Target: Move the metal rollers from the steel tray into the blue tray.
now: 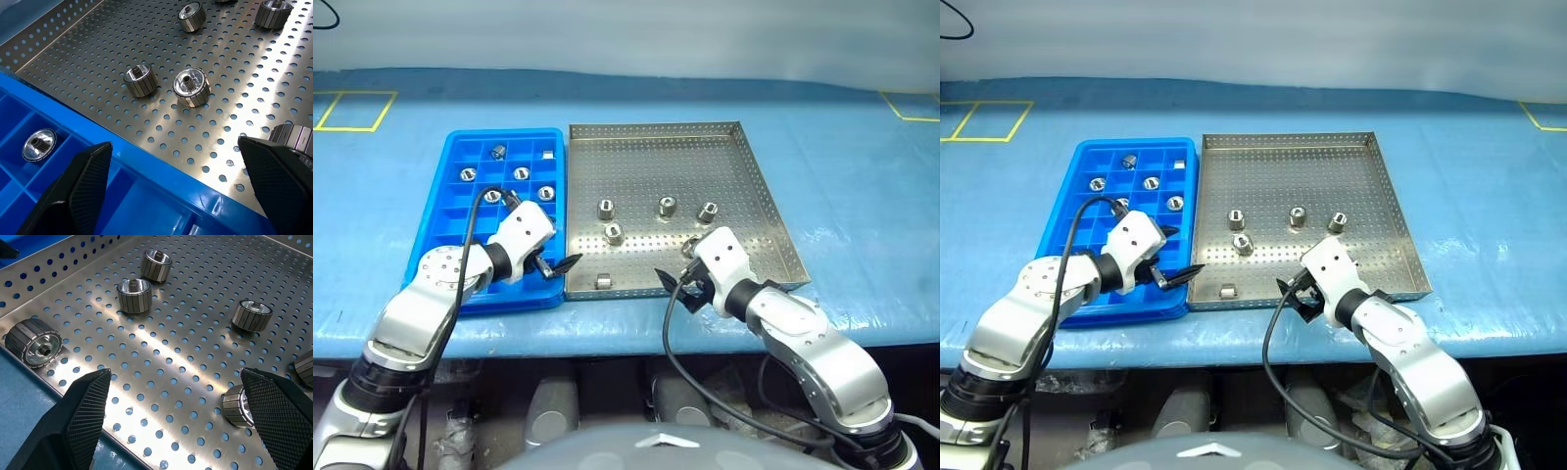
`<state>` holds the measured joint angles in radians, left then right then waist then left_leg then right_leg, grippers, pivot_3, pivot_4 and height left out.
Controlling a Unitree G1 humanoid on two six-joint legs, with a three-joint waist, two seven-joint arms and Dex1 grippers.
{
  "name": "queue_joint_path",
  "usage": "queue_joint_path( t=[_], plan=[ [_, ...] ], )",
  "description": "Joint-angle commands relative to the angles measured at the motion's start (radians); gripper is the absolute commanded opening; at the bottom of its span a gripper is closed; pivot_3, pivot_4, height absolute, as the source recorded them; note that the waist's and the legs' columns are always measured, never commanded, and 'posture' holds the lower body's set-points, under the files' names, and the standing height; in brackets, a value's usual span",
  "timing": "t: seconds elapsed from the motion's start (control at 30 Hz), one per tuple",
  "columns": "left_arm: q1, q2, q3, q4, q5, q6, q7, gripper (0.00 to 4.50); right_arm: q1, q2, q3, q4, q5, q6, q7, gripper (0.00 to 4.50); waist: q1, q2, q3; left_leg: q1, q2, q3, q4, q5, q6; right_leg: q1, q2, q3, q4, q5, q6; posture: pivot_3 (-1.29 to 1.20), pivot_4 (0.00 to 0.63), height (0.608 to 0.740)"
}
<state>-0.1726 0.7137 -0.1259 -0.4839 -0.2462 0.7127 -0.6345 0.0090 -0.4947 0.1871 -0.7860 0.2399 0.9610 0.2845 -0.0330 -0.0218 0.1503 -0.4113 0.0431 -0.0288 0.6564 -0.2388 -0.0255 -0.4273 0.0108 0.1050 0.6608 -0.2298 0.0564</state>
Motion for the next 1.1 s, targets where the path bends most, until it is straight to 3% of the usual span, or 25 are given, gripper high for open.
queue_joint_path(
  t=[0.03,0.3,0.5,0.63,0.9,1.1],
  plan=[
    [-0.008,-0.001,0.016,-0.01,0.006,-0.024,-0.005,4.49,-0.002,0.008,-0.002,-0.014,-0.007,-0.025,0.0,4.47,0.0,0.0,0.0,0.0,0.0,0.0,0.0,0.0,0.0,0.0,0.0,0.0,0.0,0.0,0.0,0.04,0.15,0.74],
    [-0.027,-0.003,0.024,0.007,-0.001,-0.046,-0.025,4.49,-0.004,0.014,0.001,-0.011,-0.011,-0.026,0.0,4.47,0.0,0.0,0.0,0.0,0.0,0.0,0.0,0.0,0.0,0.0,0.0,0.0,0.0,0.0,0.0,0.04,0.15,0.74],
    [-0.218,-0.01,-0.018,0.135,-0.007,-0.07,-0.115,4.49,-0.021,0.023,0.009,0.005,-0.016,-0.035,0.003,4.47,0.011,0.0,0.0,0.0,0.0,-0.001,0.004,0.0,0.0,0.001,0.001,0.0,0.002,0.0,0.001,0.06,0.15,0.74],
    [-0.422,-0.038,-0.132,0.376,0.065,-0.117,-0.206,4.49,-0.034,0.032,0.021,0.022,-0.026,-0.05,0.001,4.47,0.014,0.0,0.0,0.0,-0.001,0.0,0.006,0.0,0.0,0.002,0.0,0.0,0.001,0.001,0.001,0.05,0.15,0.74],
    [-0.756,-0.236,-0.254,0.976,0.201,-0.263,-0.277,4.49,0.003,0.06,0.023,0.005,-0.043,-0.064,-0.026,4.47,0.006,0.0,0.0,-0.003,-0.002,-0.002,0.005,-0.001,0.003,0.0,0.001,0.0,0.001,0.003,0.006,-0.02,0.15,0.74],
    [-0.86,-0.343,-0.29,1.266,0.293,-0.387,-0.305,4.49,0.032,0.075,0.02,-0.017,-0.052,-0.062,-0.046,4.47,-0.01,0.0,0.0,-0.004,-0.004,-0.003,0.005,-0.002,0.004,0.0,0.0,0.002,0.001,0.002,0.008,-0.05,0.15,0.74]
  ],
)
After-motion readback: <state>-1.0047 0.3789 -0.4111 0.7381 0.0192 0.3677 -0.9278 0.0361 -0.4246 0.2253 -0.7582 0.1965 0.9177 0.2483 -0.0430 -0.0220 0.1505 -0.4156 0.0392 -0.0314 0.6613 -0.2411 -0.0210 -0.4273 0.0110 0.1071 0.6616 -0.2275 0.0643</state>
